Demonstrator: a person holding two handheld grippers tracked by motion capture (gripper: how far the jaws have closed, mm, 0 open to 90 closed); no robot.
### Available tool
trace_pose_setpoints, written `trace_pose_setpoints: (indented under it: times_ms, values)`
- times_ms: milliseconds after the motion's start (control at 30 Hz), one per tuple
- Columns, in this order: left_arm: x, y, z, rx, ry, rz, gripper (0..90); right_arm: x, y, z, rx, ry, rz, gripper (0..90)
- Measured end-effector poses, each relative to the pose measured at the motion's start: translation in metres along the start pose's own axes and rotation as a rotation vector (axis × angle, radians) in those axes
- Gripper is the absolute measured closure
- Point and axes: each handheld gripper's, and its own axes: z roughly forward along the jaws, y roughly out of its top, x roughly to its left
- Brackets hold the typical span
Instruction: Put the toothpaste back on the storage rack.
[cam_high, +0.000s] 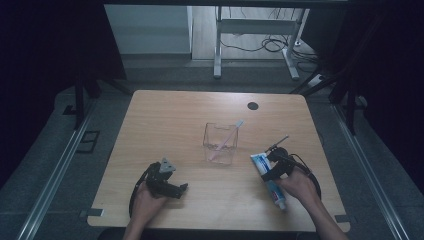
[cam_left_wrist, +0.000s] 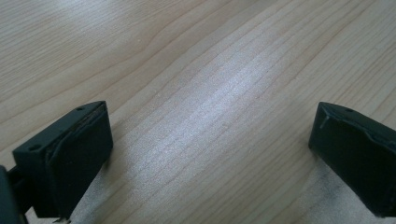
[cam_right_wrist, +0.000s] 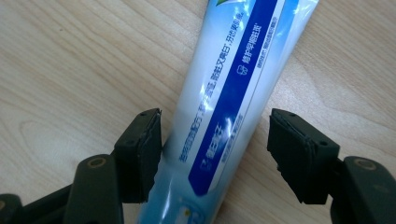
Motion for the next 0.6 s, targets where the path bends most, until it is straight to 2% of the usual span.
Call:
trace_pose_setpoints:
  times_ms: [100,233,333,467,600]
  values:
    - [0.0,0.0,0.0,0.0,0.0,0.0,0.0,0.001,0.008,0.007,0.051,-0.01,0.014,35.0]
    - [0.0,0.0,0.0,-0.002,0.001,0.0,0.0,0.001,0.012,0.011,0.084,-0.014,0.022,35.4]
    - [0.0,0.0,0.0,-0.002,0.001,-0.001,0.0,0.002,0.018,0.015,0.128,-0.018,0.04,38.1]
    - [0.0,0.0,0.0,-0.002,0.001,0.0,0.0,0.002,0.02,0.016,0.144,-0.023,0.052,39.9]
    - [0.0,0.0,0.0,-0.002,0.001,0.0,0.0,-0.001,0.021,0.014,0.154,-0.012,0.069,46.9]
